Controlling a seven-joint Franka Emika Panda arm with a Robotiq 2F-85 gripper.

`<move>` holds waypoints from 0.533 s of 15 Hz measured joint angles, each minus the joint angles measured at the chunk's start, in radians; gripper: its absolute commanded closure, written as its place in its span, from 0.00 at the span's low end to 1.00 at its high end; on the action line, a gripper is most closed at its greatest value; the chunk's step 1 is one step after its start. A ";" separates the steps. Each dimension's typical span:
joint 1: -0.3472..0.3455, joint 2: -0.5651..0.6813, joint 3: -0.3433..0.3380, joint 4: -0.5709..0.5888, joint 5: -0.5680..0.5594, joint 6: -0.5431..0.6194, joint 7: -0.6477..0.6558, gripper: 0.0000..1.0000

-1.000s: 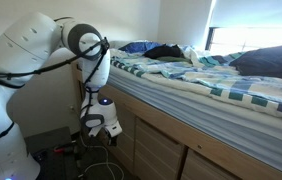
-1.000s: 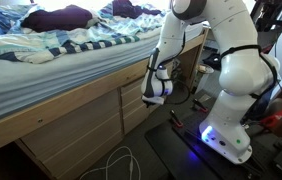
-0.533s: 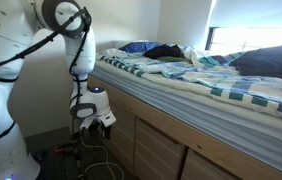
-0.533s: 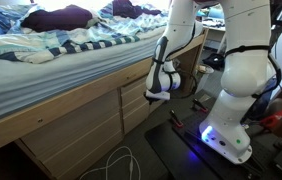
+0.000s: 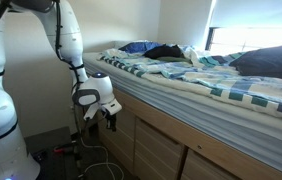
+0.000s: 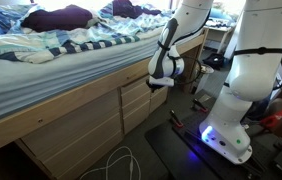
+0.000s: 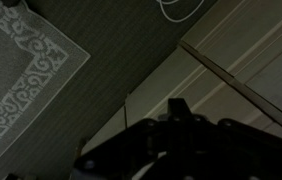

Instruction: Push the open drawer closed

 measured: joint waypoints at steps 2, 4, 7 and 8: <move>0.078 -0.022 -0.106 -0.001 -0.034 -0.001 -0.001 1.00; 0.145 -0.039 -0.206 0.003 -0.081 -0.008 -0.003 1.00; 0.244 -0.056 -0.348 0.010 -0.157 -0.028 -0.003 1.00; 0.276 -0.059 -0.393 0.016 -0.184 -0.037 -0.002 1.00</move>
